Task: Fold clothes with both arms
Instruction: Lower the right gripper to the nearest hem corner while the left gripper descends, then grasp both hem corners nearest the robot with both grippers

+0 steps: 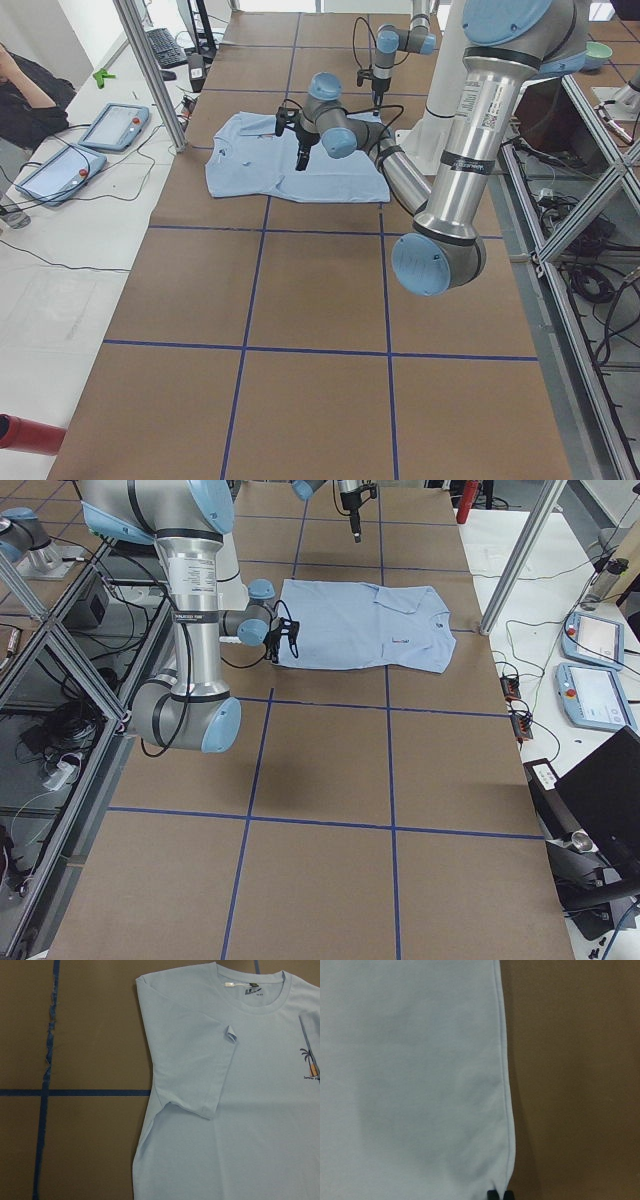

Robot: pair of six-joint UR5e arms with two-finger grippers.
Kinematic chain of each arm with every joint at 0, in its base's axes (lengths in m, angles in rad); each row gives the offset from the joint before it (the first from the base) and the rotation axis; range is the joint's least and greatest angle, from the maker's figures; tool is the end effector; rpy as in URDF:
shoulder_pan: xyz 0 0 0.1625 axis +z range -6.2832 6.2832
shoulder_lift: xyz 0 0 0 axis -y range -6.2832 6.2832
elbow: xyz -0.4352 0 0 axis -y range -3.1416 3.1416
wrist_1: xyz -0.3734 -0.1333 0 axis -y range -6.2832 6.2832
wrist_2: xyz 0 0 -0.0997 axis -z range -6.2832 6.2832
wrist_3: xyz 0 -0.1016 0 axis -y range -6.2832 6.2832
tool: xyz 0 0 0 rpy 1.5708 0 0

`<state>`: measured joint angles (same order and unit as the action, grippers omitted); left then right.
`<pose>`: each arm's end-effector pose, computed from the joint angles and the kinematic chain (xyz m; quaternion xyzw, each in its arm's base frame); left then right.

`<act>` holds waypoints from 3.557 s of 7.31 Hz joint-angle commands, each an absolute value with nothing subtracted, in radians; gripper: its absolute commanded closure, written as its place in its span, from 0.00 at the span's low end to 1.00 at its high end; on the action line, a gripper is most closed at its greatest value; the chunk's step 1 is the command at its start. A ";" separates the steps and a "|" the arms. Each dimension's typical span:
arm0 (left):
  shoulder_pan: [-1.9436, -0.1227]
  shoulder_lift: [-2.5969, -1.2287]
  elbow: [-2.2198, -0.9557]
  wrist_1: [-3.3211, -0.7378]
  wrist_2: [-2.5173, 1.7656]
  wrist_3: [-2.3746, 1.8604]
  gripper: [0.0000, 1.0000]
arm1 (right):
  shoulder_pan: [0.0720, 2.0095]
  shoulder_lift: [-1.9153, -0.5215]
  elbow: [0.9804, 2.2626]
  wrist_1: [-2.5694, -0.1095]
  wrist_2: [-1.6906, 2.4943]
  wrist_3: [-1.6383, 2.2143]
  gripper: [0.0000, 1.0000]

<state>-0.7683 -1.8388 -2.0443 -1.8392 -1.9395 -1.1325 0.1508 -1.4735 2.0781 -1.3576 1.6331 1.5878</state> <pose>0.3095 -0.4336 0.2960 0.1377 0.4826 -0.0538 0.8632 -0.4670 -0.1994 0.3800 -0.0019 -0.3984 0.0645 0.9149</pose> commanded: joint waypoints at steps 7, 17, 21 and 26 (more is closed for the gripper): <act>-0.201 -1.646 -2.123 -1.844 -1.639 -1.830 0.00 | 0.228 -1.479 2.189 -1.358 1.669 1.585 1.00; -0.147 -1.651 -2.063 -1.839 -1.637 -1.841 0.34 | 0.264 -1.480 2.186 -1.361 1.738 1.585 1.00; -0.146 -1.654 -2.065 -1.839 -1.638 -1.842 0.46 | 0.265 -1.483 2.186 -1.362 1.736 1.585 1.00; -0.138 -1.686 -2.066 -1.781 -1.640 -1.844 0.85 | 0.265 -1.482 2.186 -1.364 1.736 1.583 1.00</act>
<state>-0.1385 -1.6838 -2.0663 -1.7849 -1.6396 -1.8433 0.2653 -1.4825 2.1859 -1.3626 1.7365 1.5835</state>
